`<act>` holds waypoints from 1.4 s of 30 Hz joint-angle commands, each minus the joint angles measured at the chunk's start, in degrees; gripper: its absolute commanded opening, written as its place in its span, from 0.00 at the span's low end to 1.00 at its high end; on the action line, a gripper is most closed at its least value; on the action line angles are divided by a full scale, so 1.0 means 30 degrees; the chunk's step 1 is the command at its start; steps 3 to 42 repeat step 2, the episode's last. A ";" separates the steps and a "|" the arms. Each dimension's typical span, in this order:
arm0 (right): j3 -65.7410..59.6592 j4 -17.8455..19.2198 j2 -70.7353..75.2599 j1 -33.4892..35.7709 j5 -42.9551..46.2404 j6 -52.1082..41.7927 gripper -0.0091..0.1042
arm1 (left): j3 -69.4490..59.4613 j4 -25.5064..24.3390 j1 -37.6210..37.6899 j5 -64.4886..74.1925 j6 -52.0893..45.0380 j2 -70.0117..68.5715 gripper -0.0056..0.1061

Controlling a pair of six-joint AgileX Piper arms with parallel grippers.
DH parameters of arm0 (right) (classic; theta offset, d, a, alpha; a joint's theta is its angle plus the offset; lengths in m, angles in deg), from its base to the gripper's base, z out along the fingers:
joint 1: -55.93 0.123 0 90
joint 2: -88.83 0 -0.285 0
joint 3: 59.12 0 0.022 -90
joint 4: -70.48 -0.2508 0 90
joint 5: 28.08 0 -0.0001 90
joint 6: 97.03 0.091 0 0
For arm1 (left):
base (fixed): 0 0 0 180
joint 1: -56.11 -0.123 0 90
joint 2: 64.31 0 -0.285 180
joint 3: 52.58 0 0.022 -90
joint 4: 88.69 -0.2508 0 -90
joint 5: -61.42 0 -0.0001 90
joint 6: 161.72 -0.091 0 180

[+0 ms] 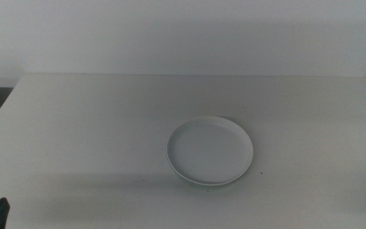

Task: Stack the three bowls on top of each other.

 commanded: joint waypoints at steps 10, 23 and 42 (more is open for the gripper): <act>-0.0061 0.0132 0.0084 -0.0080 0.0179 -0.0018 0.90 | -0.0002 -0.0032 0.0003 -0.0244 0.0057 -0.0086 0.89; -0.0061 0.0132 0.0084 -0.0080 0.0179 -0.0018 0.90 | -0.0002 -0.0032 0.0003 -0.0244 0.0057 -0.0086 0.89; -0.0061 0.0132 0.0084 -0.0080 0.0179 -0.0018 0.90 | -0.0002 -0.0032 0.0003 -0.0244 0.0057 -0.0086 0.89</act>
